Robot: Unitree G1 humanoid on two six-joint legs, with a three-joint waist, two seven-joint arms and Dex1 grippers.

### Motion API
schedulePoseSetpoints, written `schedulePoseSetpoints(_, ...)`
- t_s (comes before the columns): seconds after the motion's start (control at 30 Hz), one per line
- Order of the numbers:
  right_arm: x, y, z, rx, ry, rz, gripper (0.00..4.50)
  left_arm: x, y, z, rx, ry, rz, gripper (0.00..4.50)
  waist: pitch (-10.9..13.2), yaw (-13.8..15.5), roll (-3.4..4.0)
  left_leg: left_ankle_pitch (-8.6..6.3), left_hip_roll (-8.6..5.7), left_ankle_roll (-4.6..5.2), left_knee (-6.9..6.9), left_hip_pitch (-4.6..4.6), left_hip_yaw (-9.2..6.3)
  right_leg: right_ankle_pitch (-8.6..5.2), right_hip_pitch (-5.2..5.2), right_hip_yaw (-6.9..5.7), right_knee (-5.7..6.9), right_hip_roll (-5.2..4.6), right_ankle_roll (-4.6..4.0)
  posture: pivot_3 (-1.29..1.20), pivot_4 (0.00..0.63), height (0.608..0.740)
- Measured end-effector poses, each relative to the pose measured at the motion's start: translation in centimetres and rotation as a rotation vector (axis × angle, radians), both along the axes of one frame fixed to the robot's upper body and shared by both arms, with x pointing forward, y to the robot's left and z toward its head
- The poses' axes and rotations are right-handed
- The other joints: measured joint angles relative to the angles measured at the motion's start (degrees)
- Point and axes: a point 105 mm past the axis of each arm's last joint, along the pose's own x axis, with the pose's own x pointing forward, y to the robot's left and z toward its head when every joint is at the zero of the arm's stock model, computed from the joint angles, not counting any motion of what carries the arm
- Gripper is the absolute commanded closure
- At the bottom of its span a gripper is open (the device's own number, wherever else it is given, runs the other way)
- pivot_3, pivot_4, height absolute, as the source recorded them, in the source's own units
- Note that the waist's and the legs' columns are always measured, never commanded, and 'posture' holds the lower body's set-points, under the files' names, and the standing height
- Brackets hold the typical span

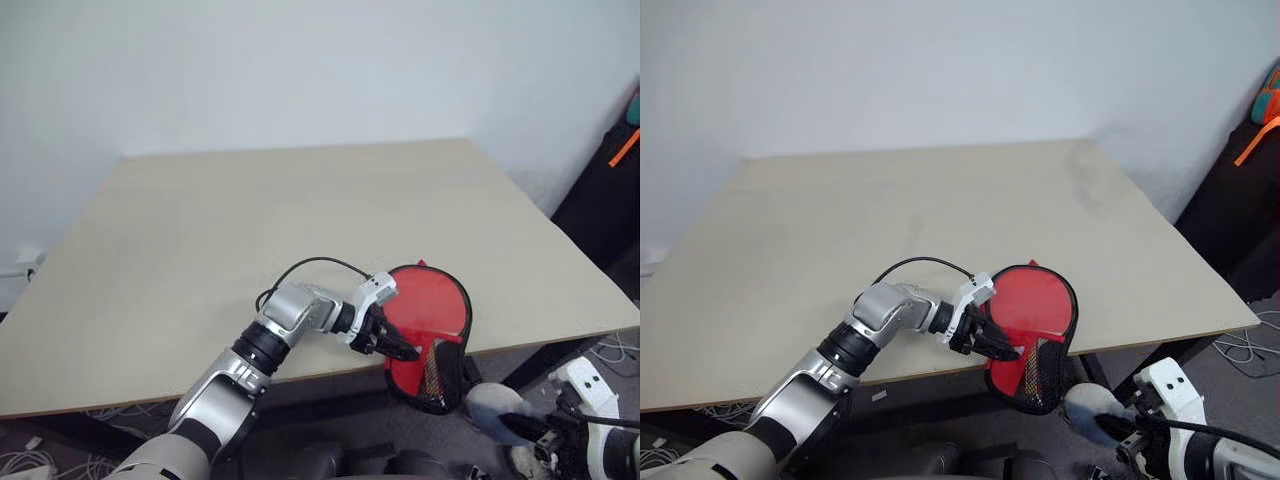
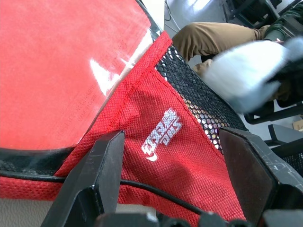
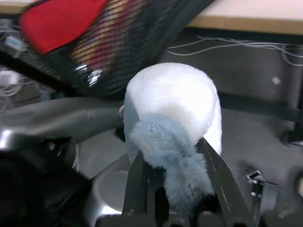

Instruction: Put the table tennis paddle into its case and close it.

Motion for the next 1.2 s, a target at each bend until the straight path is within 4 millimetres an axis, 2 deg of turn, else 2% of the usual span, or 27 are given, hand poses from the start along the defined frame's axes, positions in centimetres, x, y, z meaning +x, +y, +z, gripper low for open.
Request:
schedulePoseSetpoints(0.2, -1.7, 0.6, 0.4, 0.01, -0.024, 0.089, 4.45, -0.2, -0.2, 0.0, -0.008, 0.009, -0.015, 1.15, 0.0, 0.1, 0.01, -0.12, 0.0, 0.11, -0.02, -0.06, 0.0, -0.06, 0.02, -0.04, -0.21, -0.02, 0.11, 0.0, 0.0, 0.74)
schedulePoseSetpoints(0.33, -1.6, 0.6, 0.8, -0.031, -0.082, 0.128, 4.45, -0.2, -0.3, 0.0, -0.014, 0.014, -0.02, 1.15, 0.0, 0.1, 0.02, -0.19, 0.0, 0.23, -0.02, -0.07, -0.01, -0.02, 0.16, -0.05, -0.54, -0.01, 0.16, 0.0, 0.0, 0.74)
schedulePoseSetpoints(0.37, -1.4, 0.6, 0.9, -0.03, -0.091, 0.13, 3.72, -0.2, -0.3, -0.1, -0.014, 0.016, -0.019, 1.15, 0.0, 0.1, 0.01, -0.21, 0.0, 0.25, -0.02, -0.07, 0.0, 0.0, 0.19, -0.04, -0.59, -0.01, 0.18, 0.0, 0.0, 0.74)
schedulePoseSetpoints(0.4, -1.2, 0.6, 1.0, -0.024, -0.102, 0.128, 3.52, -0.2, -0.3, -0.1, -0.014, 0.017, -0.019, 1.15, 0.0, 0.1, 0.0, -0.22, -0.01, 0.27, -0.01, -0.07, 0.0, 0.01, 0.22, -0.04, -0.63, -0.02, 0.2, 0.0, 0.0, 0.74)
schedulePoseSetpoints(0.5, -0.7, 0.6, 1.1, -0.005, -0.109, 0.115, 2.36, -0.1, -0.5, -0.1, -0.017, 0.018, -0.021, 1.15, 0.0, 0.1, 0.0, -0.22, -0.01, 0.28, 0.02, -0.07, 0.0, 0.04, 0.25, -0.03, -0.65, -0.03, 0.25, 0.0, 0.0, 0.74)
schedulePoseSetpoints(0.73, 0.4, 0.8, 1.5, 0.031, -0.132, 0.116, 0.04, 0.1, -0.5, -0.1, -0.016, 0.018, -0.019, 1.15, 0.0, 0.1, 0.02, -0.22, 0.0, 0.28, 0.02, 0.01, 0.01, 0.0, 0.36, -0.06, -0.63, -0.06, 0.16, 0.0, 0.0, 0.74)
schedulePoseSetpoints(1.0, 1.7, 0.6, 2.0, 0.033, -0.175, 0.099, 0.04, 0.3, -0.4, -0.1, -0.026, 0.017, -0.014, 1.15, 0.0, 0.1, 0.02, -0.22, 0.0, 0.28, 0.02, 0.02, 0.01, 0.01, 0.37, -0.11, -0.64, -0.09, 0.16, 0.0, 0.0, 0.74)
schedulePoseSetpoints(1.07, 2.7, 0.4, 2.1, 0.028, -0.208, 0.073, 0.04, 0.5, -0.5, -0.1, -0.04, 0.012, -0.004, 1.15, 0.1, 0.1, 0.02, -0.22, 0.0, 0.28, 0.03, 0.05, 0.02, 0.05, 0.38, -0.17, -0.64, -0.16, 0.18, 0.0, 0.0, 0.74)
schedulePoseSetpoints(1.2, 6.2, -0.5, 3.0, 0.026, -0.34, -0.048, 0.04, 1.4, -0.5, 0.1, -0.084, -0.035, 0.018, 1.15, 0.6, 0.1, 0.31, -0.22, -0.01, 0.28, 0.03, 0.01, 0.1, 0.08, 0.37, -0.65, -0.67, -0.57, 0.23, 0.0, 0.0, 0.74)
